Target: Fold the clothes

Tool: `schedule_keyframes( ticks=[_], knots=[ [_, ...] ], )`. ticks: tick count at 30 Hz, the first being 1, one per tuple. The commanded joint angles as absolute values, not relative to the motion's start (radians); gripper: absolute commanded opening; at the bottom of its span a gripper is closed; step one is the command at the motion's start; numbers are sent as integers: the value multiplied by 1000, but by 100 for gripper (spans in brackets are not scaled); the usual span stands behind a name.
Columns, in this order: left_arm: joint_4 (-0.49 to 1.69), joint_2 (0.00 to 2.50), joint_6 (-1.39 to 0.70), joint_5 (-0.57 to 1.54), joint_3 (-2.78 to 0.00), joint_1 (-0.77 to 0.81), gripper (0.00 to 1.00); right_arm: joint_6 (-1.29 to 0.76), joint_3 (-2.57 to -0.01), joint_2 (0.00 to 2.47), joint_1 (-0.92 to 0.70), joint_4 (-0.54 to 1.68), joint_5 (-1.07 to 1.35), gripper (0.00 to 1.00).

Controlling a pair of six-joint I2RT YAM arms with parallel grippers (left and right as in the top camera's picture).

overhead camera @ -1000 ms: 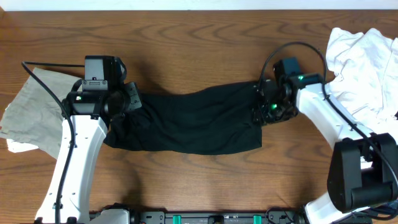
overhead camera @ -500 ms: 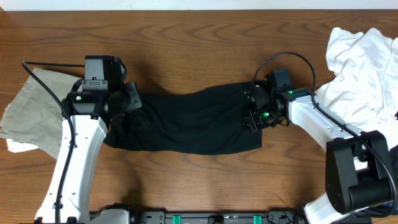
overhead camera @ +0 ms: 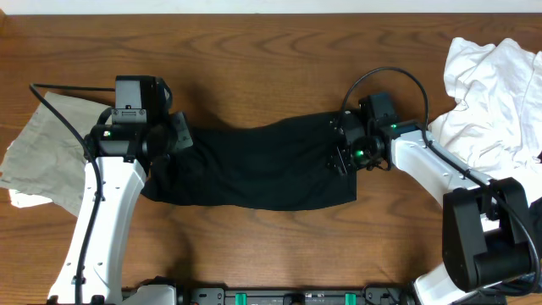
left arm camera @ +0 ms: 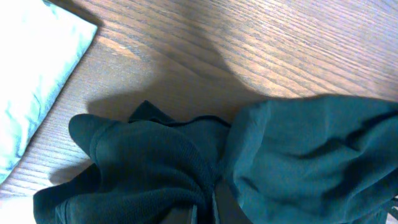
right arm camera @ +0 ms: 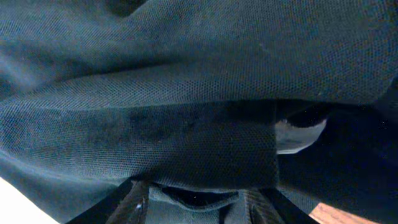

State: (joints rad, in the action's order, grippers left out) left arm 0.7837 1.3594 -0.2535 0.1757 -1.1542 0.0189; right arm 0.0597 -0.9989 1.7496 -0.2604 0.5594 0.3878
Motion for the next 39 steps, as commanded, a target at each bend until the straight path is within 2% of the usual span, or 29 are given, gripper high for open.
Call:
schedule_keyframes(
  ticks=[1,4,11,24,26,27,28,29,34,39],
  knots=[
    [783,1350,-236,163,-1161,19,6,59,-995,1740,-271,557,339,48],
    [783,1350,-236,163,-1161,19,6,11,-994,1740,-269,552,249,48],
    [783,1350,-236,163,-1161,19,6,12,-994,1740,-269,508,245,50],
    [783,1350,-236,163,-1161,19,6,16,-986,1741,-316,520,379,50],
    [783,1350,-236,163,-1161,19,6,16,-985,1741,-326,520,379,42],
    [783,1350,-236,163,-1161,19,6,16,-985,1741,-329,520,378,31],
    [783,1350,-236,163,-1161,19,6,16,-985,1741,-333,520,378,14],
    [783,1350,-236,163,-1161,19,6,16,-985,1741,-334,520,378,4],
    [783,1349,-236,163,-1161,19,6,-19,-1007,1721,-319,556,378,1],
    [773,1317,-235,163,-1163,19,6,-15,-1136,1585,-243,737,367,1]
  ],
)
